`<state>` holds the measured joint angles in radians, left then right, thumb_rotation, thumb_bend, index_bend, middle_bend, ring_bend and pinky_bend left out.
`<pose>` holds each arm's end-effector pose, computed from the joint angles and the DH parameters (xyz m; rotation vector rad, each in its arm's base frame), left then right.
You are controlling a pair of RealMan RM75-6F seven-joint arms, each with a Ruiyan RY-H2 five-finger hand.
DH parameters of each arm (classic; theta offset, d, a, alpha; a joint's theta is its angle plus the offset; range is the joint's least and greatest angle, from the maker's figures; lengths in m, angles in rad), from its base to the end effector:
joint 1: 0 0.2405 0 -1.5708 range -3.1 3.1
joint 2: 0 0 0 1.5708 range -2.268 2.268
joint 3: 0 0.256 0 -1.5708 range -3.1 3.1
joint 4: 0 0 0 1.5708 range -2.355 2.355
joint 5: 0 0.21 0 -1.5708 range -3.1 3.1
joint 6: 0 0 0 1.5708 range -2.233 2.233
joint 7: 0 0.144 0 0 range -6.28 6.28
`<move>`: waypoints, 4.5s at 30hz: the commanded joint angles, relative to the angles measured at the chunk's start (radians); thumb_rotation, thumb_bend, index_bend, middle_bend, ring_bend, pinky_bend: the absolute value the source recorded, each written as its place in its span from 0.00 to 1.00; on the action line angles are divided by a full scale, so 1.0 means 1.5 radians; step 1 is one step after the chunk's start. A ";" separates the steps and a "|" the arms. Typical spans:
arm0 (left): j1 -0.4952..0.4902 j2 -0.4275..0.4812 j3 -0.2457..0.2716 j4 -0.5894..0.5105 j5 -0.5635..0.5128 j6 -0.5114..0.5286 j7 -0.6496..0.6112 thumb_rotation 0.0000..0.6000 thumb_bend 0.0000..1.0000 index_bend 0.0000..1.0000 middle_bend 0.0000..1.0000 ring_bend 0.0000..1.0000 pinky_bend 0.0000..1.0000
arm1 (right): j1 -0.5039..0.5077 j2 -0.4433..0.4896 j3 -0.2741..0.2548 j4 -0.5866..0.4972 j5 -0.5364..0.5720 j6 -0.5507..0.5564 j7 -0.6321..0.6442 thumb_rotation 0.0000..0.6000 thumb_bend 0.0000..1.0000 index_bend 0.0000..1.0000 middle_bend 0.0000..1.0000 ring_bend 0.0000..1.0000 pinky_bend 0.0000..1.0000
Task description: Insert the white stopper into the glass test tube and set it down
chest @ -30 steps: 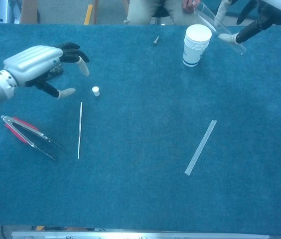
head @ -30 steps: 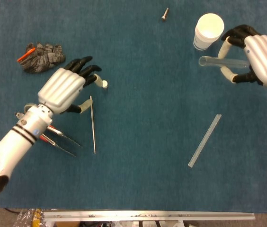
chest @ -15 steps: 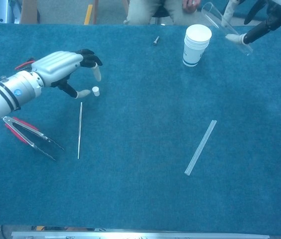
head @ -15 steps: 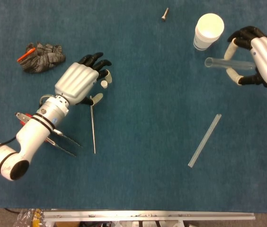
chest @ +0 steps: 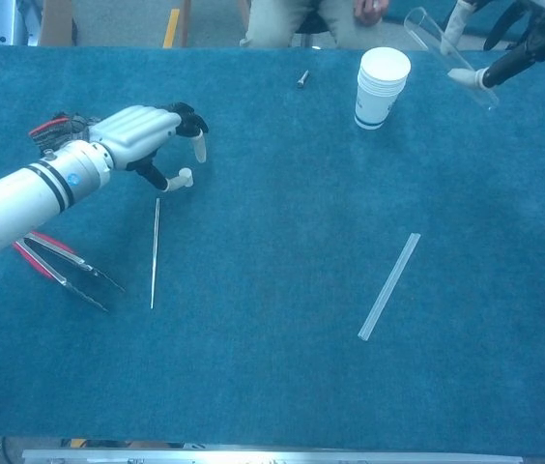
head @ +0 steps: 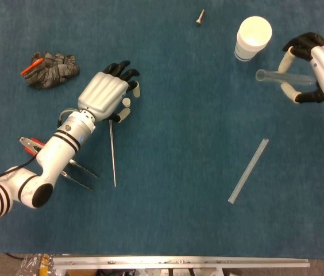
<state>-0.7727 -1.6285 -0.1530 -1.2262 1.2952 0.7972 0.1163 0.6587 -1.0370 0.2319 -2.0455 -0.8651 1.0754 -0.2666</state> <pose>-0.1675 0.3603 -0.0459 -2.0139 -0.9546 -0.8692 -0.1426 -0.3119 0.1233 1.5979 -1.1984 0.9959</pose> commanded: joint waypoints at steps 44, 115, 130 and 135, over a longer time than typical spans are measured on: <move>-0.016 -0.051 0.011 0.091 -0.037 -0.019 -0.018 1.00 0.32 0.47 0.16 0.03 0.05 | -0.001 0.001 -0.004 0.004 -0.003 0.003 0.006 1.00 0.40 0.66 0.33 0.18 0.36; -0.005 0.540 -0.114 -0.487 -0.309 -0.033 -0.138 1.00 0.32 0.55 0.20 0.03 0.05 | 0.189 -0.409 0.067 0.256 0.103 0.026 -0.031 1.00 0.40 0.66 0.33 0.18 0.37; -0.028 0.551 -0.110 -0.504 -0.357 -0.047 -0.140 1.00 0.32 0.55 0.20 0.03 0.05 | 0.204 -0.500 0.105 0.341 0.096 0.017 -0.006 1.00 0.39 0.66 0.33 0.18 0.37; -0.041 0.538 -0.104 -0.503 -0.370 -0.040 -0.128 1.00 0.32 0.55 0.20 0.03 0.05 | 0.222 -0.522 0.127 0.357 0.117 0.007 -0.022 1.00 0.39 0.66 0.33 0.18 0.37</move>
<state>-0.8305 -0.8185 -0.3112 -1.9819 0.7445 0.7349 -0.0789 0.9851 -1.8128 0.4160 -1.5151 -0.6963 1.0903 -0.2930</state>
